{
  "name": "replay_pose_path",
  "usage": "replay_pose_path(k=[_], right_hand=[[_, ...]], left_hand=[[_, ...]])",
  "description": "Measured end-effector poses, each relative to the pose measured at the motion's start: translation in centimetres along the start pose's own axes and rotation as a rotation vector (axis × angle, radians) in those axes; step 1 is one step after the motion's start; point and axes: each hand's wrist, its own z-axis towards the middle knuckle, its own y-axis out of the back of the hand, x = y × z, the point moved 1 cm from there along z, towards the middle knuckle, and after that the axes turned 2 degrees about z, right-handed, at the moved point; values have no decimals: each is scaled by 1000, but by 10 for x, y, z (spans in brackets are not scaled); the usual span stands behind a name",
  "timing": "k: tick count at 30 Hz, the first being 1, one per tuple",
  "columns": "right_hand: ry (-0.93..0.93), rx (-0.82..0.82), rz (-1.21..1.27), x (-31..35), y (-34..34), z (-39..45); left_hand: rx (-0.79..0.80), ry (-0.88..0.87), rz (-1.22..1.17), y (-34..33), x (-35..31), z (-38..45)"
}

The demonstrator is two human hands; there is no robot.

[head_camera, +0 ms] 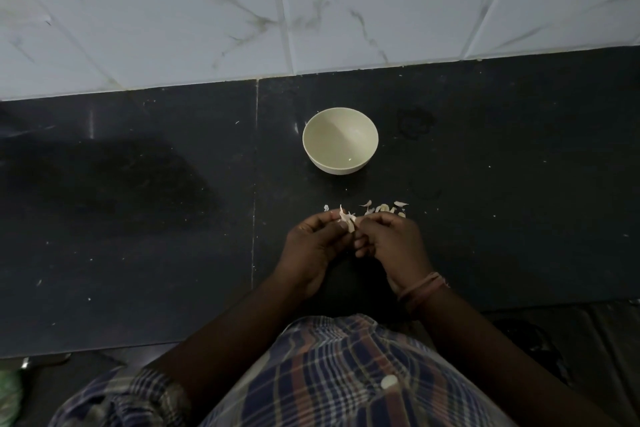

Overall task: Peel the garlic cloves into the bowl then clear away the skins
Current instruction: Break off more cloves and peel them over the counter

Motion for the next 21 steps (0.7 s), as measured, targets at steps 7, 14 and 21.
replay_pose_path(k=[7, 14, 21], right_hand=[[-98, -54, 122, -8, 3, 2], [0, -322, -5, -12, 27, 15], [98, -367, -199, -13, 29, 18]], left_hand=[[24, 147, -61, 4, 6, 5], [44, 229, -93, -3, 4, 7], [25, 250, -123, -4, 2, 11]])
